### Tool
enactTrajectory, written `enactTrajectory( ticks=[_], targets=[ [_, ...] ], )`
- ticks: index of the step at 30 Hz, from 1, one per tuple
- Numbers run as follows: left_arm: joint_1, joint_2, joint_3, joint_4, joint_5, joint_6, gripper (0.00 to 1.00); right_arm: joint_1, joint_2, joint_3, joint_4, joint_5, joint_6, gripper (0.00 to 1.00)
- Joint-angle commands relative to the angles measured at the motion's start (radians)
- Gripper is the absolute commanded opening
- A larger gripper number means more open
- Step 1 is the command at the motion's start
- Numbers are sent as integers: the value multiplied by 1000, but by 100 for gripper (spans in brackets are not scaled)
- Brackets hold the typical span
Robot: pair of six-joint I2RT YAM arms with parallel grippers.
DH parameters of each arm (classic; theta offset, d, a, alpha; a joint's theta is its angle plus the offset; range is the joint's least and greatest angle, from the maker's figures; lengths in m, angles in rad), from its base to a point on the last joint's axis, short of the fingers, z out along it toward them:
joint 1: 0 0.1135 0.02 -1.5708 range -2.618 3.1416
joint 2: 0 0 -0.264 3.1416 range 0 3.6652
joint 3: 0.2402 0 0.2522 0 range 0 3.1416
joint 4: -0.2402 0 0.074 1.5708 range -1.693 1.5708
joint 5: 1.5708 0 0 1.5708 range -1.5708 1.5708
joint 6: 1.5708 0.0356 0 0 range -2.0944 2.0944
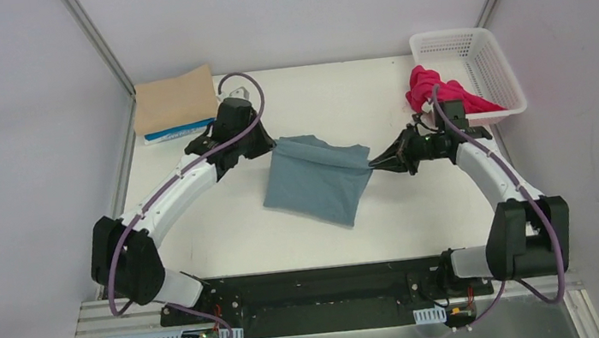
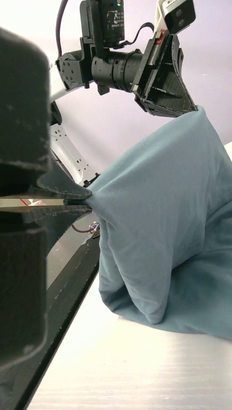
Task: Fold and stack the t-shirts
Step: Fold the long partially folded tshirt into a neat square
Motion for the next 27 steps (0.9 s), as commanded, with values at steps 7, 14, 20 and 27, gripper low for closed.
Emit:
enactTrajectory(
  ticks=[7, 14, 20, 27],
  targets=[
    [83, 185, 139, 32, -68, 56, 0, -39, 188, 102, 114, 95, 19, 0],
    [108, 332, 231, 42, -16, 58, 0, -45, 328, 172, 150, 172, 3, 0],
    [120, 431, 296, 44, -3, 57, 0, -45, 463, 239, 241, 151, 5, 0],
    [140, 505, 339, 44, 22, 55, 0, -45, 564, 275, 281, 167, 4, 0]
  ],
)
